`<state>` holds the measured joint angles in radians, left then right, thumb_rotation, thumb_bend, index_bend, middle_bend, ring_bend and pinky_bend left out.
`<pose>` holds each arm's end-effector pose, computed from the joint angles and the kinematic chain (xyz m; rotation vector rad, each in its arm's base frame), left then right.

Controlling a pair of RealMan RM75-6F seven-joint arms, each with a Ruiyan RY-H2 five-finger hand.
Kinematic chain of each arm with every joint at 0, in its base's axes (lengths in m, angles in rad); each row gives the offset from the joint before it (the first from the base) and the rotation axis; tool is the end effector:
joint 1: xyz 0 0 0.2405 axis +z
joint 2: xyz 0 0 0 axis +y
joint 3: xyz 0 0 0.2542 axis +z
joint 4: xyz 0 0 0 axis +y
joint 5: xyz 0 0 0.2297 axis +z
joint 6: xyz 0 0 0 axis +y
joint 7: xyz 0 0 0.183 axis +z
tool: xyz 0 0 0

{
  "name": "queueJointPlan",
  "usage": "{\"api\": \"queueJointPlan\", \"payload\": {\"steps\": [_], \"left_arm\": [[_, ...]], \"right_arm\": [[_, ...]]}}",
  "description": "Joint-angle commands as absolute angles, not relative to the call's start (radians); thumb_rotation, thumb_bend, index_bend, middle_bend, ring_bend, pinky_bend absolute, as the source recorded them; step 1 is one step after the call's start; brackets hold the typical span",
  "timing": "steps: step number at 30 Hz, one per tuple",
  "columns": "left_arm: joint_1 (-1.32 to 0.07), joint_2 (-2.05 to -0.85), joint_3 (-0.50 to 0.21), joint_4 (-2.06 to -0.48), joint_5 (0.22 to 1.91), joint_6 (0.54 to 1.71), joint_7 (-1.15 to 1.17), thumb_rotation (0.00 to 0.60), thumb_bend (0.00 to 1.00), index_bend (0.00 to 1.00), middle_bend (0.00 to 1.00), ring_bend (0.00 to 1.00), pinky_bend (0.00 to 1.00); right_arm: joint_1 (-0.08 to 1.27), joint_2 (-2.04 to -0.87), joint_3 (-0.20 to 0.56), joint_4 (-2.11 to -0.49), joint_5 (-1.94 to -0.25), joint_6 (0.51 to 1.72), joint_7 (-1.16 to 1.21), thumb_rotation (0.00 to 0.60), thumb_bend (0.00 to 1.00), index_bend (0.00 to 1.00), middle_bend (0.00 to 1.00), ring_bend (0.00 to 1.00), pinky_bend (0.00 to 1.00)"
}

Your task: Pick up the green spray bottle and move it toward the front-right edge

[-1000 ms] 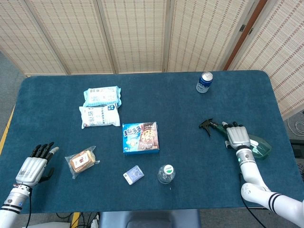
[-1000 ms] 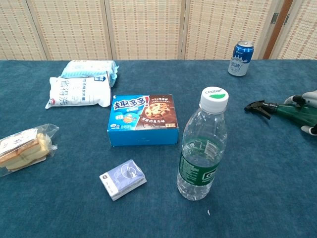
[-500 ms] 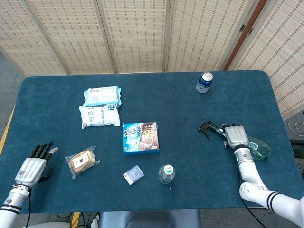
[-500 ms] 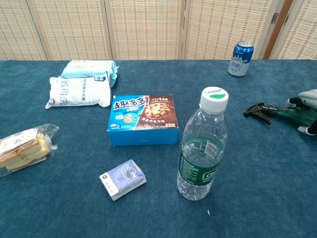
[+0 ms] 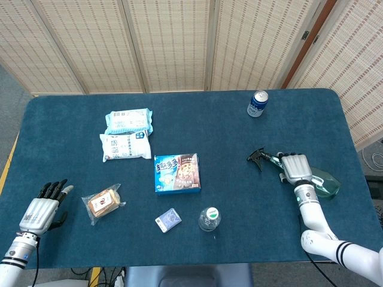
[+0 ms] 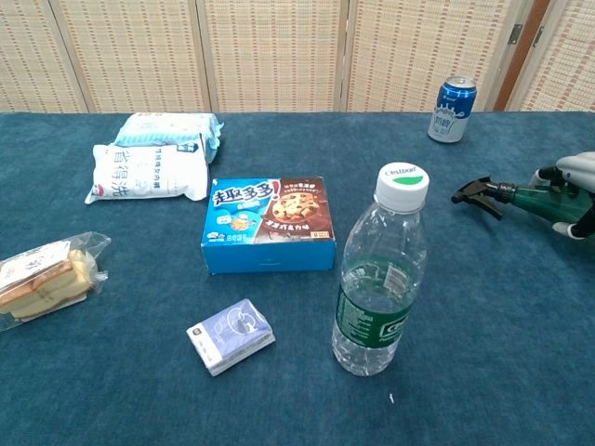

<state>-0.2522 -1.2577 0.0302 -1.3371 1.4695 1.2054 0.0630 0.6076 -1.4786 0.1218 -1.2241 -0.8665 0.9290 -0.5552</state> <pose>-0.3583 0.2590 0.0710 -1.6828 -0.8904 -0.6168 -0.3123 -0.3947 0.0128 1.6161 -0.8683 0.3792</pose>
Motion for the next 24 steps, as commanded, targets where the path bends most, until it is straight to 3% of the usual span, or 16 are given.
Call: {"api": "queueJointPlan", "payload": {"steps": [1, 11, 24], "left_arm": [[-0.254, -1.252, 0.029, -1.348, 1.471, 1.207, 0.072, 0.600, 0.44, 0.09, 0.00, 0.00, 0.00], [-0.276, -1.234, 0.025, -1.397, 1.458, 1.170, 0.125, 0.600, 0.44, 0.09, 0.00, 0.00, 0.00], [-0.302, -1.246, 0.022, -1.412, 1.439, 1.129, 0.158, 0.600, 0.44, 0.09, 0.00, 0.00, 0.00]], "right_arm": [[0.588, -1.457, 0.129, -1.257, -0.906, 0.970, -0.514, 0.600, 0.32, 0.36, 0.48, 0.32, 0.41], [0.500, -1.353, 0.135, -1.406, -1.019, 1.111, -0.385, 0.600, 0.32, 0.36, 0.48, 0.32, 0.41], [0.423, -1.299, 0.138, -1.454, -1.197, 1.230, -0.172, 0.600, 0.32, 0.36, 0.48, 0.32, 0.41]]}}
